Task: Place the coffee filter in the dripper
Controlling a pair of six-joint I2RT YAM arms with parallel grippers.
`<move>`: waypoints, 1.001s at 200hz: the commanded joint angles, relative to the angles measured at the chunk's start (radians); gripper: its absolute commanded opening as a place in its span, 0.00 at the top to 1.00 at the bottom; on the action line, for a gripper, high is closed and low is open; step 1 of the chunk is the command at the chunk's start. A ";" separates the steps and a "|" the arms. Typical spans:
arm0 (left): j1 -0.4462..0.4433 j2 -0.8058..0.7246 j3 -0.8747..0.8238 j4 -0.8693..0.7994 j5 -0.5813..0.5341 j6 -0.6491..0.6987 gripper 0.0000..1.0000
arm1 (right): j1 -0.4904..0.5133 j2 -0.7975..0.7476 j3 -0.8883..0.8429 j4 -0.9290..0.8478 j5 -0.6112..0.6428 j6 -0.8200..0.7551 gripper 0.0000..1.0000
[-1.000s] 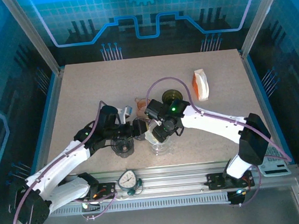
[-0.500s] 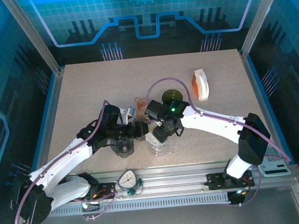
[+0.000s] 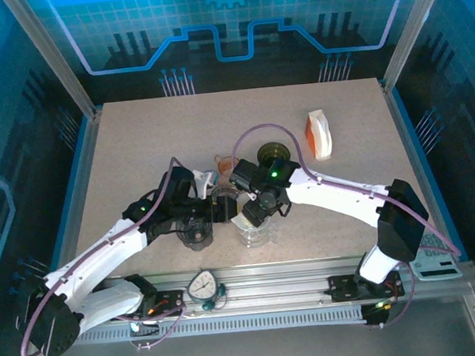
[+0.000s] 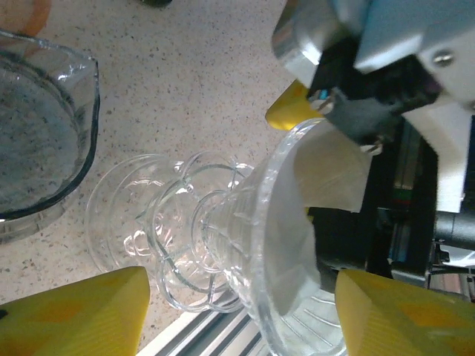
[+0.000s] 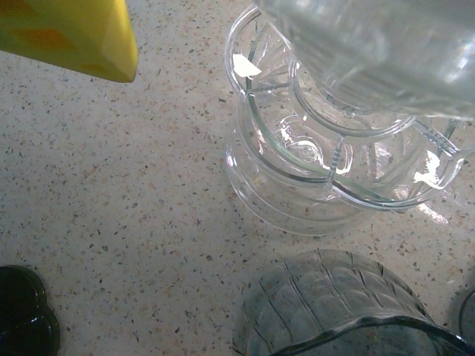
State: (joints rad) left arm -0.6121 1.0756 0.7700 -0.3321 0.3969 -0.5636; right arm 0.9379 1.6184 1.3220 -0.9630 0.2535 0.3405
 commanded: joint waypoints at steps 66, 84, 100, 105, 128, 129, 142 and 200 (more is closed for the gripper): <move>-0.038 0.020 0.042 -0.051 -0.137 0.067 0.41 | 0.015 0.023 0.015 -0.008 0.008 0.017 0.31; -0.038 0.012 0.044 -0.058 -0.164 0.064 0.46 | 0.015 0.022 0.013 -0.008 0.007 0.017 0.31; -0.039 0.006 0.047 -0.068 -0.194 0.058 0.51 | 0.015 0.020 0.011 -0.008 0.009 0.016 0.31; -0.039 0.001 0.047 -0.072 -0.205 0.056 0.52 | 0.014 0.019 0.010 -0.008 0.010 0.017 0.31; -0.039 -0.025 0.047 -0.085 -0.234 0.049 0.56 | 0.015 0.014 0.008 -0.010 0.013 0.017 0.31; -0.039 -0.027 0.047 -0.086 -0.234 0.050 0.56 | 0.015 0.015 0.007 -0.010 0.012 0.017 0.31; -0.040 -0.042 0.051 -0.097 -0.244 0.048 0.55 | 0.014 0.014 0.006 -0.008 0.012 0.017 0.31; -0.039 -0.099 0.053 -0.131 -0.258 0.032 0.53 | 0.013 0.012 0.008 -0.010 0.015 0.018 0.31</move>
State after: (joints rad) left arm -0.6495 1.0126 0.7963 -0.4263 0.1680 -0.5236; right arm 0.9379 1.6211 1.3239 -0.9489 0.2543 0.3515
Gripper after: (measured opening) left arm 0.458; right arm 0.688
